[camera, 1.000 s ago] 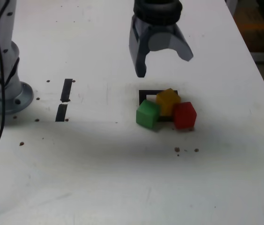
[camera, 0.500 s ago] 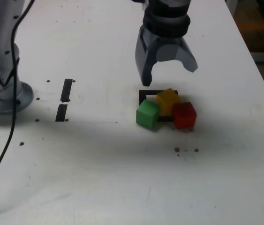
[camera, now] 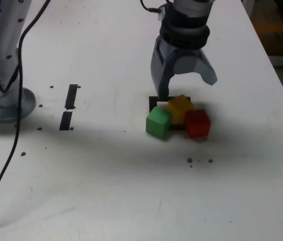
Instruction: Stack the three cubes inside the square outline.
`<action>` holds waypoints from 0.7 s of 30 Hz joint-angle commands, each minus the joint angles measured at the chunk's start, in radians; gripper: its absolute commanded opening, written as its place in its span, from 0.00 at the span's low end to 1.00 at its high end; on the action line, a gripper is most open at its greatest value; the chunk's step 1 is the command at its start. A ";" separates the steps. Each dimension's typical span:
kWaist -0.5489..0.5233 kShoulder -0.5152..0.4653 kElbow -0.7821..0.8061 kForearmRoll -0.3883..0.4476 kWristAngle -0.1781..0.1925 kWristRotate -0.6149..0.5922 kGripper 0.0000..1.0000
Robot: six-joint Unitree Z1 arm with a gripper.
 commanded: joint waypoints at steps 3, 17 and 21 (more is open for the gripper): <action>-0.002 0.003 0.013 -0.015 -0.007 -0.002 0.99; -0.002 0.011 0.069 -0.083 -0.024 -0.009 0.99; -0.002 0.016 0.076 -0.091 -0.033 -0.012 0.98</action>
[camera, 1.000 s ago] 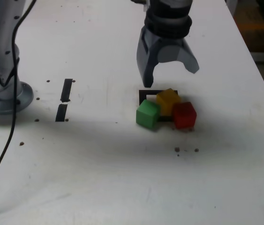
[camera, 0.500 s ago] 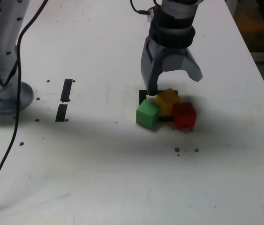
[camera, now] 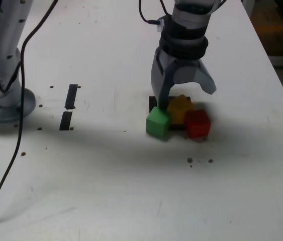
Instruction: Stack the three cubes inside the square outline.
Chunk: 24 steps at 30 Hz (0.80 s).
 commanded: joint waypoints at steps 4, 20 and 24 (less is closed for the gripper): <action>-0.002 0.007 0.015 -0.002 -0.017 -0.008 0.95; -0.008 0.010 0.078 -0.056 -0.061 -0.034 0.51; -0.013 0.009 0.077 -0.075 -0.054 -0.040 0.33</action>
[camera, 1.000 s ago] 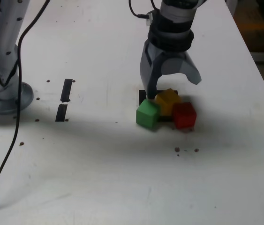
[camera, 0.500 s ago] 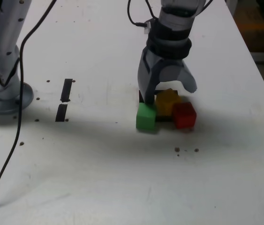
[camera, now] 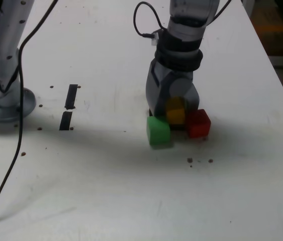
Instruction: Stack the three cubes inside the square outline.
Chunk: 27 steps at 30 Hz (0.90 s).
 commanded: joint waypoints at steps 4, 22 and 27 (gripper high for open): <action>-0.004 -0.011 -0.015 0.010 0.030 -0.008 0.23; 0.061 -0.193 -0.032 0.254 0.214 0.031 0.21; 0.095 -0.209 0.013 0.232 0.220 0.125 0.22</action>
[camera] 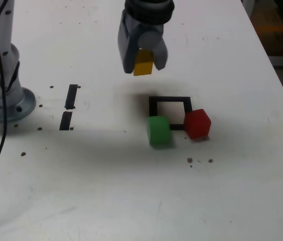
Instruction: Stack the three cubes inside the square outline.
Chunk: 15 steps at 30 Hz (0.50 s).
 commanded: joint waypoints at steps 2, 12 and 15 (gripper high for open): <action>0.019 -0.012 0.024 -0.017 0.000 0.063 0.22; 0.087 -0.027 0.121 -0.175 -0.012 0.292 0.25; 0.105 -0.034 0.166 -0.247 -0.014 0.317 0.26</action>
